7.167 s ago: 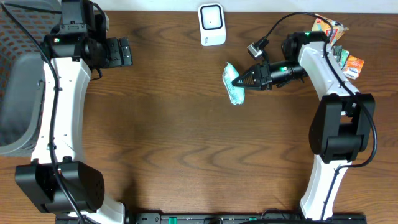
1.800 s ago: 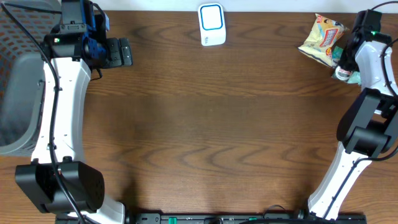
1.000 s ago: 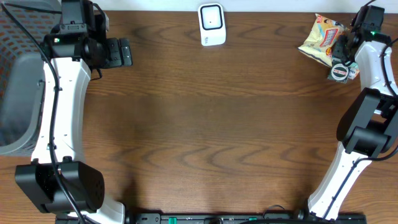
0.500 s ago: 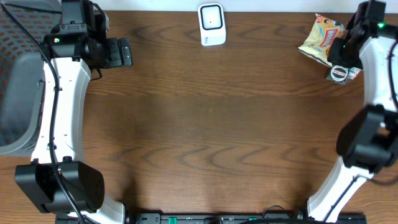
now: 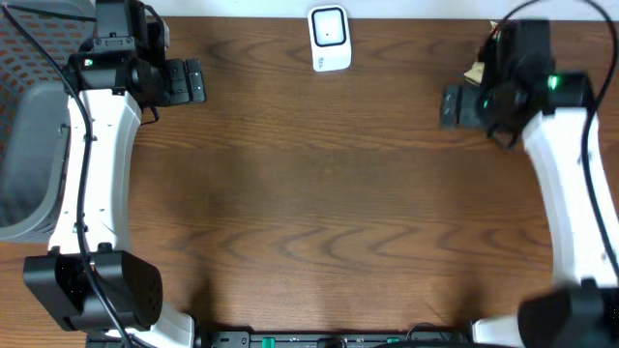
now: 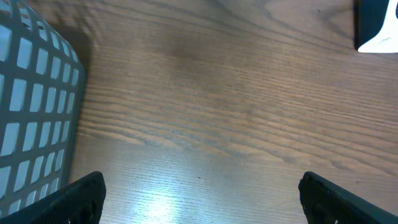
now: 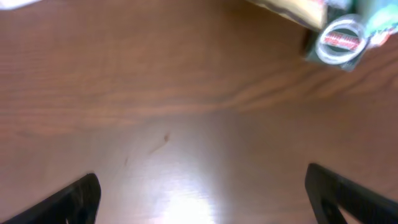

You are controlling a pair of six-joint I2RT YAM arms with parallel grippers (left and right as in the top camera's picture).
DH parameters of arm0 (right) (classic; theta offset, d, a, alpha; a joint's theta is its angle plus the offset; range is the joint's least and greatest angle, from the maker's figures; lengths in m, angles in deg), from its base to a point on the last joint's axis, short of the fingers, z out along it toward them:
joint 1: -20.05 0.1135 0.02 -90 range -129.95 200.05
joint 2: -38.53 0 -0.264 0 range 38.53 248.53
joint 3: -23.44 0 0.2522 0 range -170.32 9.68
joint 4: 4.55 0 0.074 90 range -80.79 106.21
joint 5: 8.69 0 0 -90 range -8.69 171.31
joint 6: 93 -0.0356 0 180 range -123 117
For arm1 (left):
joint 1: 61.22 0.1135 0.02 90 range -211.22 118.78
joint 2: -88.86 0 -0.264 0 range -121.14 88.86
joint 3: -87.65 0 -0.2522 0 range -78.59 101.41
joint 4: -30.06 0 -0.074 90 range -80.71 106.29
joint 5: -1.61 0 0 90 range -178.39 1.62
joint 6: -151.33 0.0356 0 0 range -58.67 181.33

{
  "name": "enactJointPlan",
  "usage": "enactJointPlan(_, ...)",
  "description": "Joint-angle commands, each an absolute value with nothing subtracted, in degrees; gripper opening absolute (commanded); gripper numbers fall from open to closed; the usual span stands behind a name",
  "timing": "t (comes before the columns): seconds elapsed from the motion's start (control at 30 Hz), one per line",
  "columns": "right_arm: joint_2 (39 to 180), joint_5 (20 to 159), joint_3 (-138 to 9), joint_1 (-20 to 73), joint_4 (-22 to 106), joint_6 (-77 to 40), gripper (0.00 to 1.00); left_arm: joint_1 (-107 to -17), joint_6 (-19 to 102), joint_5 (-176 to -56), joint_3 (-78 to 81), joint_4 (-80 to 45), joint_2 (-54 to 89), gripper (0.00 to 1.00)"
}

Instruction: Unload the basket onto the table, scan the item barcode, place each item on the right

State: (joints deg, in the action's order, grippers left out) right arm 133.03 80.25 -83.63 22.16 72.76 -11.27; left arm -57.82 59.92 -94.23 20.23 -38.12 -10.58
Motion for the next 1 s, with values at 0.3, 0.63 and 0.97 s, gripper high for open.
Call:
enactJointPlan(0.3,109.4,82.3,-53.2,24.4,62.2,-12.8,0.99,-57.9,60.7,-94.1,20.0,-38.3,-10.4,0.98)
enactJointPlan(0.63,109.4,82.3,-49.0,24.4,62.3,-12.8,0.99,-57.9,60.7,-94.1,20.0,-38.3,-10.4,0.98)
enactJointPlan(0.97,109.4,82.3,-49.0,24.4,62.4,-12.8,0.99,-57.9,60.7,-94.1,20.0,-38.3,-10.4,0.98)
